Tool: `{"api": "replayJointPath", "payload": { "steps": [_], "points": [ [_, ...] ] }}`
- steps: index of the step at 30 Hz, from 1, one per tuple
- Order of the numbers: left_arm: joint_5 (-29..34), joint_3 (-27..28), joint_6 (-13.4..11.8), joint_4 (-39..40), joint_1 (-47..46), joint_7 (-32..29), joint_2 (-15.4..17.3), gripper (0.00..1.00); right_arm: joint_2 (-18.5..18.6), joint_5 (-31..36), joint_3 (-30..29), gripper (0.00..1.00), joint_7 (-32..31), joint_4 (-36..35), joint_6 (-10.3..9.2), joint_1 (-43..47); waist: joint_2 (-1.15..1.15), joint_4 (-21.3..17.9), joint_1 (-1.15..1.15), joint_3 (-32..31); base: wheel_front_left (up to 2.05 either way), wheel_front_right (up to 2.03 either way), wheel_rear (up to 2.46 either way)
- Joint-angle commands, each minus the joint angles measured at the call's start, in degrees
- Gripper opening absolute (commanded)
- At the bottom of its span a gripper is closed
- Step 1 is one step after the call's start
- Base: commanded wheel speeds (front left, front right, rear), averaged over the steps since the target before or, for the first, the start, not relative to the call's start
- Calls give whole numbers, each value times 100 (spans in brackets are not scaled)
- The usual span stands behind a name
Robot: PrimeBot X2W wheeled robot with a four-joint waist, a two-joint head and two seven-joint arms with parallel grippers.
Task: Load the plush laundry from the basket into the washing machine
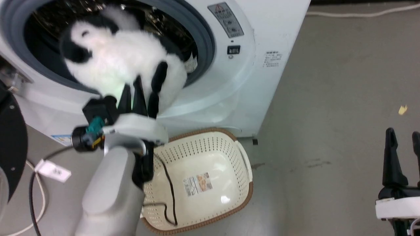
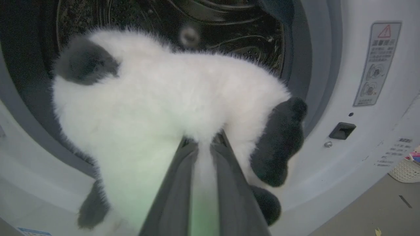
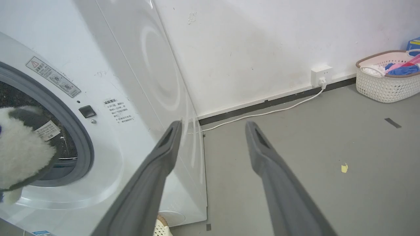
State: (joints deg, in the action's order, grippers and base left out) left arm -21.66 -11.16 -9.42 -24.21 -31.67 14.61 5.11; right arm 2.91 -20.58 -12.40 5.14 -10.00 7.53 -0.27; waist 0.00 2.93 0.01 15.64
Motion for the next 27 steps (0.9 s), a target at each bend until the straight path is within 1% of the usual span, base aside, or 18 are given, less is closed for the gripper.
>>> {"api": "replayJointPath", "payload": {
  "steps": [1, 4, 9, 14, 27],
  "points": [
    [47, 63, 63, -97, -273, 39, -5, 0, -3, 37, -3, 100, -18, -61, -4, -95, 0, -40, -1, 241, 0, 0, 0],
    [132, 112, 165, -441, -756, 39, 22, 0, -3, 49, -14, 100, -49, -148, -4, -177, 0, -62, -1, 490, 0, 0, 0],
    [290, 163, 229, -926, -1508, 39, 133, 0, -3, 40, -17, 100, -82, -249, -4, -293, 0, -109, -1, 867, 0, 0, 0],
    [378, 269, 192, -1198, -2098, 39, 262, 0, -3, 58, -20, 100, -114, -333, -4, -386, 0, -191, -1, 1215, 0, 0, 0],
    [424, 519, 112, -1447, -3544, 31, 664, 0, -3, 129, -164, 100, -240, -705, -4, -538, 0, -385, -1, 2238, 0, 0, 0]
  ]
}}
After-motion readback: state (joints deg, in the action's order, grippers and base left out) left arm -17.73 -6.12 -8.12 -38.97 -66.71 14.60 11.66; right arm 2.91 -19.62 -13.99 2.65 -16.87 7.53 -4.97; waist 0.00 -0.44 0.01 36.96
